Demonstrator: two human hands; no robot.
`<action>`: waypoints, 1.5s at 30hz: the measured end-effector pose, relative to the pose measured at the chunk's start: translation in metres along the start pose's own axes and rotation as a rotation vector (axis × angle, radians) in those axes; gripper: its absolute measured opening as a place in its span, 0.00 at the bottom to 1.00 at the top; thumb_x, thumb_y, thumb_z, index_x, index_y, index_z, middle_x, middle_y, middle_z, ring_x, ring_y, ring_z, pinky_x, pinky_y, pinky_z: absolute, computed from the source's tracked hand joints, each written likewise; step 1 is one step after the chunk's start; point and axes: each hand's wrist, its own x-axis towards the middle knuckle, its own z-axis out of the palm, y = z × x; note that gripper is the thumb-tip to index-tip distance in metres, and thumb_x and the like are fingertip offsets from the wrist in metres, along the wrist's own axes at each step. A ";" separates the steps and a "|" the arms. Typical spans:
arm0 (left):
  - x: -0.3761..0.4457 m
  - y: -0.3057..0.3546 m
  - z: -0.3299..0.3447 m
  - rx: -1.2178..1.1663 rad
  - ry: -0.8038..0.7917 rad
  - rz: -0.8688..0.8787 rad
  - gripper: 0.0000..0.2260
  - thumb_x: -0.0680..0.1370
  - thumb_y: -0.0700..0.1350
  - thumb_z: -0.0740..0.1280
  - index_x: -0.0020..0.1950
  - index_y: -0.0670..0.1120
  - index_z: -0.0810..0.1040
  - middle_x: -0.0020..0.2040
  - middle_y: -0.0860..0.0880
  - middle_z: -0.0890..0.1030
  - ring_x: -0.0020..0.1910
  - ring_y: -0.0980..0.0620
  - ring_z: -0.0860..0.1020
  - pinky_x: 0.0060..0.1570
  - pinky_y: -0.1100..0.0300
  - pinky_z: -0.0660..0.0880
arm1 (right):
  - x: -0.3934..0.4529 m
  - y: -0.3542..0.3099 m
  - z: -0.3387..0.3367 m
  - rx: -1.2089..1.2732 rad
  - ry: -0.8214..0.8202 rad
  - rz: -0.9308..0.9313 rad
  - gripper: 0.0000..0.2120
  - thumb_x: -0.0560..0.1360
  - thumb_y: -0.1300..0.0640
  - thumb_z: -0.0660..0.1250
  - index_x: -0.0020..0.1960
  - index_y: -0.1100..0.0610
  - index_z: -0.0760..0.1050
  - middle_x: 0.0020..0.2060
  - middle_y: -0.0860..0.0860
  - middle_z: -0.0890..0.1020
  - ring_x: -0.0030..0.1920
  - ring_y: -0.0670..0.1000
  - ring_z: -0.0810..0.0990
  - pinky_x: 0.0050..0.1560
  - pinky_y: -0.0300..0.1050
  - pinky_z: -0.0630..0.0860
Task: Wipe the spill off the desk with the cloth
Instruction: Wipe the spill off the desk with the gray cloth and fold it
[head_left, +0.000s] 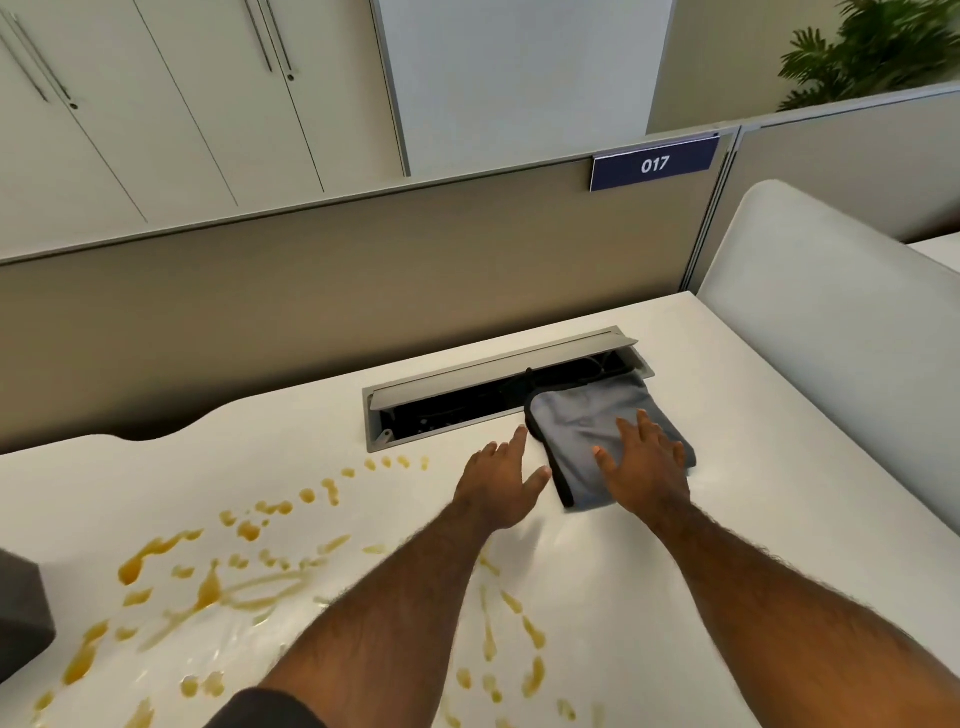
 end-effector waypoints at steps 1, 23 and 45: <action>0.006 0.005 0.004 -0.047 -0.011 -0.014 0.32 0.79 0.60 0.56 0.78 0.48 0.50 0.73 0.41 0.68 0.72 0.39 0.63 0.70 0.49 0.60 | 0.005 0.005 0.001 -0.017 0.003 0.004 0.30 0.78 0.39 0.55 0.75 0.53 0.58 0.77 0.57 0.55 0.76 0.60 0.56 0.73 0.60 0.55; 0.060 0.063 0.030 -0.843 -0.001 -0.387 0.33 0.72 0.39 0.69 0.75 0.42 0.59 0.70 0.47 0.68 0.66 0.46 0.71 0.62 0.58 0.71 | 0.059 0.030 -0.012 0.287 -0.063 0.143 0.22 0.71 0.68 0.65 0.65 0.60 0.75 0.64 0.60 0.76 0.64 0.62 0.74 0.65 0.51 0.69; -0.084 -0.105 -0.100 -0.429 0.510 -0.266 0.25 0.74 0.37 0.65 0.71 0.39 0.68 0.72 0.46 0.70 0.69 0.48 0.69 0.67 0.69 0.60 | -0.025 -0.207 0.010 0.494 0.003 -0.380 0.23 0.71 0.70 0.62 0.66 0.63 0.74 0.63 0.61 0.76 0.59 0.64 0.74 0.61 0.59 0.74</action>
